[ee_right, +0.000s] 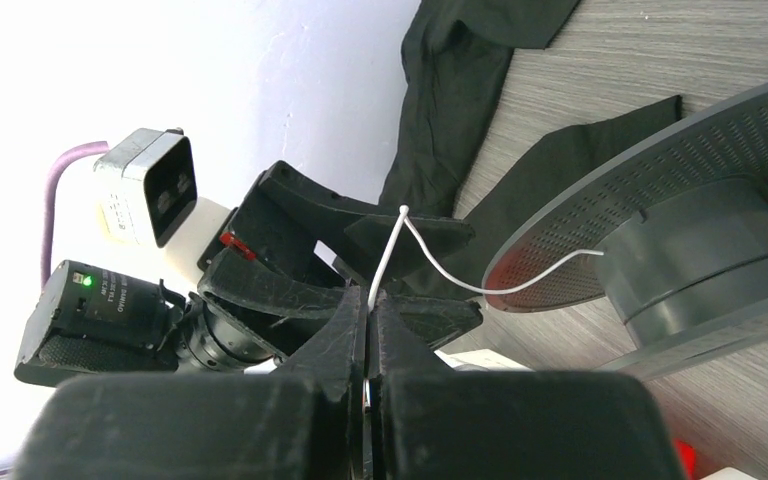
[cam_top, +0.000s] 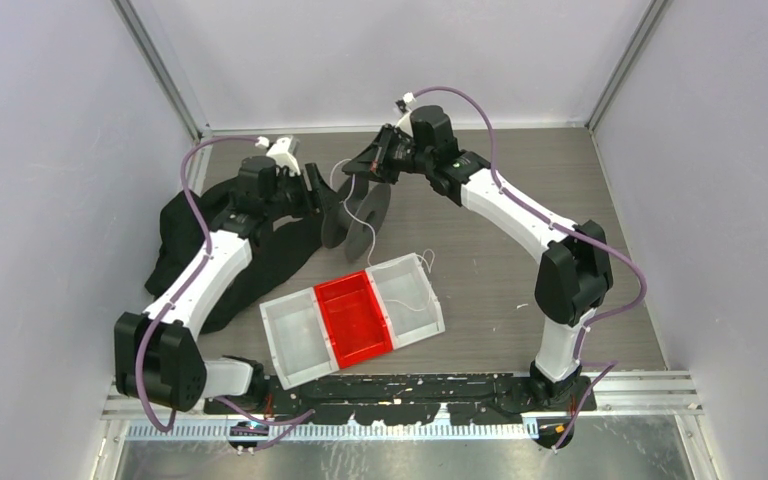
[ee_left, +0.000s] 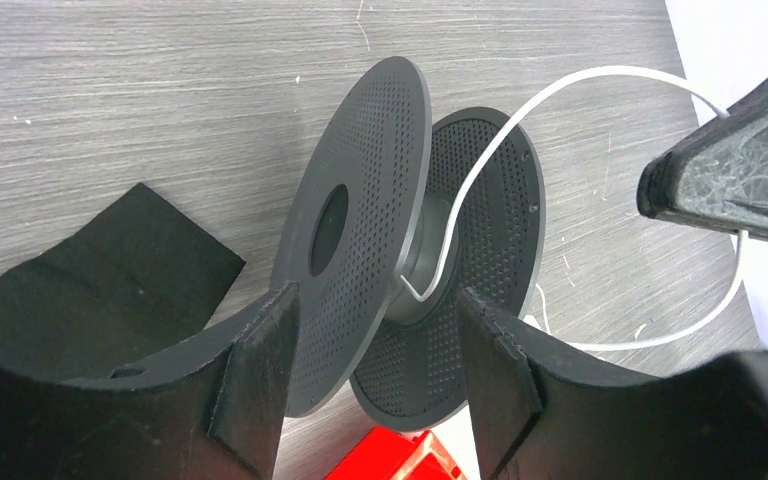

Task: Wrap the cables

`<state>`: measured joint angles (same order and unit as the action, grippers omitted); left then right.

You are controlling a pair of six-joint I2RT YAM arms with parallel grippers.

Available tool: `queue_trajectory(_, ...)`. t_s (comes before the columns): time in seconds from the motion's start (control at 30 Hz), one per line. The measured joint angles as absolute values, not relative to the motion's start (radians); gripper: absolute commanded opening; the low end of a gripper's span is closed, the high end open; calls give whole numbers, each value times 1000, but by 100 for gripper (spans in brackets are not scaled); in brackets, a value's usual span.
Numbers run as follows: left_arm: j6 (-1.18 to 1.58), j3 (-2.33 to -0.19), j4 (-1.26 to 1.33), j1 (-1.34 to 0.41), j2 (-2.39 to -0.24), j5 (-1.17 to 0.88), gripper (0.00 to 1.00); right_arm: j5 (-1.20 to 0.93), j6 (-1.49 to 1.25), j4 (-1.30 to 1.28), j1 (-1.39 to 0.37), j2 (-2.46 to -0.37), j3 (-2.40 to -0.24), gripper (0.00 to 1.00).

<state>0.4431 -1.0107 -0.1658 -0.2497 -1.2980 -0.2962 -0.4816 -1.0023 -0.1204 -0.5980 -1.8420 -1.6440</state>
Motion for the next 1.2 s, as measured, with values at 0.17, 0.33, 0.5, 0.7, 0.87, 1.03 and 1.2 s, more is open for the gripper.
queue_trajectory(0.17, 441, -1011, -142, -275, -1315, -270, 59, -485, -1010, -116, -598, -1845, -1644, 1)
queue_trajectory(0.33, 426, -1011, -138, -328, -1350, -224, 59, -485, -1028, -109, -593, -1848, -1644, 1)
queue_trajectory(0.5, 408, -1011, -137, -340, -1354, -197, 59, -485, -1049, -82, -581, -1848, -1644, 1)
queue_trajectory(0.7, 403, -1011, -131, -339, -1354, -183, 59, -485, -1051, -79, -578, -1848, -1644, 0)
queue_trajectory(0.87, 400, -1011, -127, -339, -1354, -171, 60, -493, -1055, -75, -578, -1848, -1644, 1)
queue_trajectory(1.03, 401, -1011, -108, -339, -1362, -160, 59, -501, -1073, -67, -578, -1848, -1644, 1)
queue_trajectory(1.2, 401, -1015, -101, -339, -1390, -157, 58, -508, -1081, -55, -578, -1848, -1644, 0)
